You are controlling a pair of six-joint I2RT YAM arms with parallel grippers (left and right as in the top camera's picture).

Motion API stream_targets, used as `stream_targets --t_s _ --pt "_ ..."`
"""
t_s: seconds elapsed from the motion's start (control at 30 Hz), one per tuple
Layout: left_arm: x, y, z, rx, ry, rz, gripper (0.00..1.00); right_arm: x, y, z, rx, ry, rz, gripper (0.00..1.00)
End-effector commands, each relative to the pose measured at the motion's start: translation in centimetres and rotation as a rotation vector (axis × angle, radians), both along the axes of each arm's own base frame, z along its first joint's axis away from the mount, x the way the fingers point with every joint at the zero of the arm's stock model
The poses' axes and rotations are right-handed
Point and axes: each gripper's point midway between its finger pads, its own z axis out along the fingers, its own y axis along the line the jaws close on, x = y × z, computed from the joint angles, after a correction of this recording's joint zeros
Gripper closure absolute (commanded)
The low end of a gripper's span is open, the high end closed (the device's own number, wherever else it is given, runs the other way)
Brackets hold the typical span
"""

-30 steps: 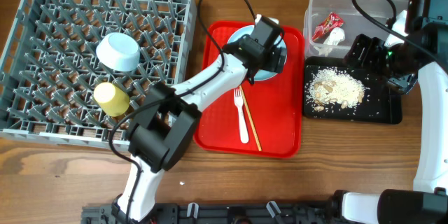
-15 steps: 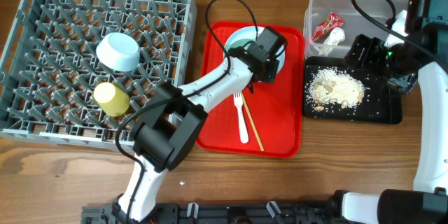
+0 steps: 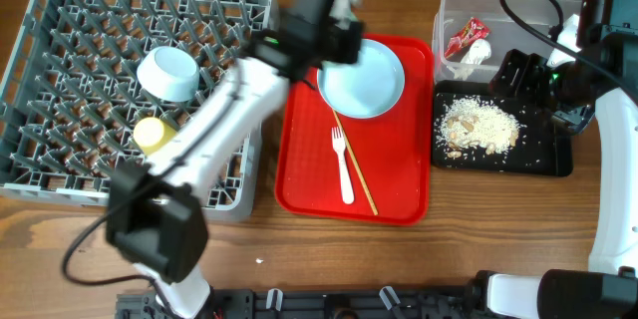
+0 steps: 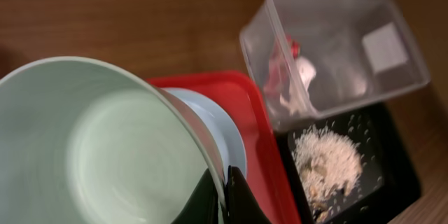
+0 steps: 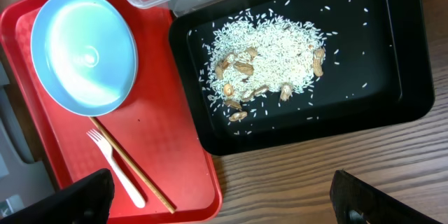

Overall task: Sort waste into correct bins and load items into the dishwasher rack
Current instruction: 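Lift the green bowl and place it in the dish rack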

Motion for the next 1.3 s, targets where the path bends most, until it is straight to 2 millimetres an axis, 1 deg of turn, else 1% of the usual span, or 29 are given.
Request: stream_targets --t_s 0.0,0.1,0.13,0.17,0.2,0.27,0.33,0.37,0.4,0.47,0.5,0.57,0.63,0.67,0.73,0.8,0.83,0.87,0.9,0.93,0.97,1.03,1.07,1.1,1.13,1.2,1.23,1.27 --pt "1.5 5.0 3.1 -0.179 0.024 -0.040 0.96 0.2 -0.2 0.5 -0.019 -0.017 0.017 0.00" --pt "3.4 11.6 3.9 -0.306 0.052 -0.008 0.96 0.2 -0.2 0.5 -0.020 -0.020 0.017 0.00" --pt "3.7 13.5 4.3 -0.349 0.044 -0.020 0.96 0.3 -0.2 0.5 -0.020 -0.020 0.017 0.00" --pt "3.8 14.6 4.5 -0.378 0.042 -0.027 0.96 0.2 -0.2 0.5 -0.020 -0.020 0.017 0.00" --pt "3.9 16.2 4.9 -0.436 0.042 -0.047 0.96 0.2 -0.2 0.5 -0.020 -0.019 0.017 0.00" --pt "4.0 17.9 5.1 -0.532 0.044 -0.105 0.96 0.2 -0.2 0.5 -0.020 -0.020 0.017 0.00" --pt "4.4 19.7 3.7 -0.641 0.106 -0.122 0.96 0.3 -0.2 0.5 -0.020 -0.020 0.017 0.00" --pt "4.3 20.2 3.1 -0.685 0.124 -0.152 0.96 0.2 -0.2 0.5 -0.020 -0.020 0.017 0.00" --pt "4.5 20.8 2.0 -0.721 0.163 -0.151 0.96 0.2 -0.2 0.5 -0.020 -0.020 0.017 0.00" --pt "4.9 21.7 -0.8 -0.791 0.254 -0.133 0.96 0.2 -0.2 0.5 -0.019 -0.020 0.017 0.00" --pt "4.9 21.7 -1.2 -0.813 0.264 -0.151 0.96 0.3 -0.2 0.5 -0.020 -0.020 0.017 0.00" --pt "5.2 22.0 -3.3 -0.845 0.320 -0.135 0.96 0.2 -0.2 0.5 -0.021 -0.020 0.019 0.00" --pt "5.5 22.4 -4.8 -0.848 0.341 -0.112 0.96 0.2 -0.2 0.5 -0.020 -0.020 0.019 0.00" --pt "5.7 22.7 -5.1 -0.843 0.342 -0.096 0.96 0.2 -0.2 0.5 -0.020 -0.020 0.019 0.00" --pt "6.2 24.0 -5.7 -0.822 0.330 -0.045 0.96 0.2 -0.2 0.5 -0.020 -0.019 0.019 0.00" --pt "6.6 26.0 -6.2 -0.804 0.315 0.017 0.88 0.2 -0.2 0.5 -0.020 -0.017 0.019 0.01" --pt "6.9 27.0 -6.5 -0.790 0.307 0.052 0.79 0.2 -0.2 0.5 -0.020 -0.017 0.019 0.00" --pt "7.2 28.0 -6.9 -0.771 0.300 0.092 0.74 0.2 -0.2 0.5 -0.019 -0.017 0.019 0.00" --pt "7.4 28.8 -7.3 -0.756 0.293 0.123 0.75 0.2 -0.2 0.5 -0.019 -0.016 0.019 0.00" --pt "7.5 29.9 -7.5 -0.746 0.282 0.153 0.57 0.1 -0.2 0.5 -0.019 -0.016 0.019 0.00" --pt "7.5 30.6 -7.4 -0.747 0.273 0.165 0.42 0.1 -0.2 0.5 -0.019 -0.015 0.019 0.00" --pt "7.4 32.0 -7.3 -0.755 0.269 0.194 0.27 0.1 -0.2 0.5 -0.019 -0.012 0.019 0.00" --pt "7.3 32.7 -6.9 -0.773 0.271 0.205 0.25 0.0 -0.2 0.5 -0.019 -0.010 0.019 0.00" --pt "7.1 33.1 -6.3 -0.782 0.257 0.198 0.14 0.0 -0.2 0.4 -0.018 -0.008 0.019 0.00" --pt "7.0 33.8 -5.4 -0.778 0.235 0.205 0.00 0.0 -0.2 0.4 -0.018 -0.008 0.020 0.00" --pt "7.0 34.9 -3.3 -0.735 0.175 0.237 0.00 0.0 -0.2 0.4 -0.018 -0.008 0.019 0.00" --pt "7.0 35.6 -1.4 -0.683 0.120 0.274 0.00 -0.1 -0.2 0.4 -0.018 -0.007 0.019 0.00" --pt "6.9 35.9 0.5 -0.644 0.072 0.294 0.00 -0.1 -0.2 0.4 -0.018 -0.004 0.020 0.00"
